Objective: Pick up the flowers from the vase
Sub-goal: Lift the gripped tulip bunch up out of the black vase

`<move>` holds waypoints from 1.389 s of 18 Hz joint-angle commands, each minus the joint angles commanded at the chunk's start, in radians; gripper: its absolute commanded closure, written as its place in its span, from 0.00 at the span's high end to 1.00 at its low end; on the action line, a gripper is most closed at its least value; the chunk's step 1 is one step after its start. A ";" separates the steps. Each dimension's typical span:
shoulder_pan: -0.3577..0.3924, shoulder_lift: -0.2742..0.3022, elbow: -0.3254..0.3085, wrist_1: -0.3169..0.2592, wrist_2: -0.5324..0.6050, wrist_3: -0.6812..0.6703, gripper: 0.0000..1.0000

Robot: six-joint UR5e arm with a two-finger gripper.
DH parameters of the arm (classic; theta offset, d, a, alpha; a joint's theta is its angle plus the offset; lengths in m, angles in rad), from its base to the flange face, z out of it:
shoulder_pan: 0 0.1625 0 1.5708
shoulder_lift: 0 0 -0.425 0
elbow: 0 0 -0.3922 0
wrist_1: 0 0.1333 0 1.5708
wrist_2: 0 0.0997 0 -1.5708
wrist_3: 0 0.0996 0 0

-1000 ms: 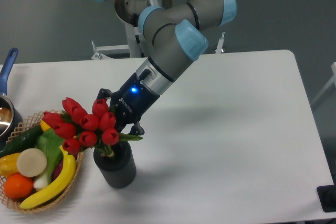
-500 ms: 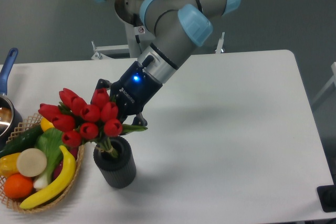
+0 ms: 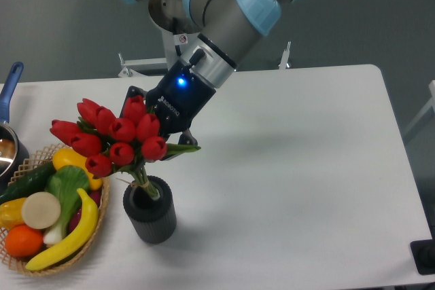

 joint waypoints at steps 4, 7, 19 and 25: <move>0.017 0.008 0.028 0.000 -0.002 -0.035 0.43; 0.028 0.018 0.032 -0.002 -0.002 -0.055 0.43; 0.121 0.038 0.057 -0.003 -0.041 -0.118 0.43; 0.238 0.038 0.038 -0.005 -0.041 -0.103 0.42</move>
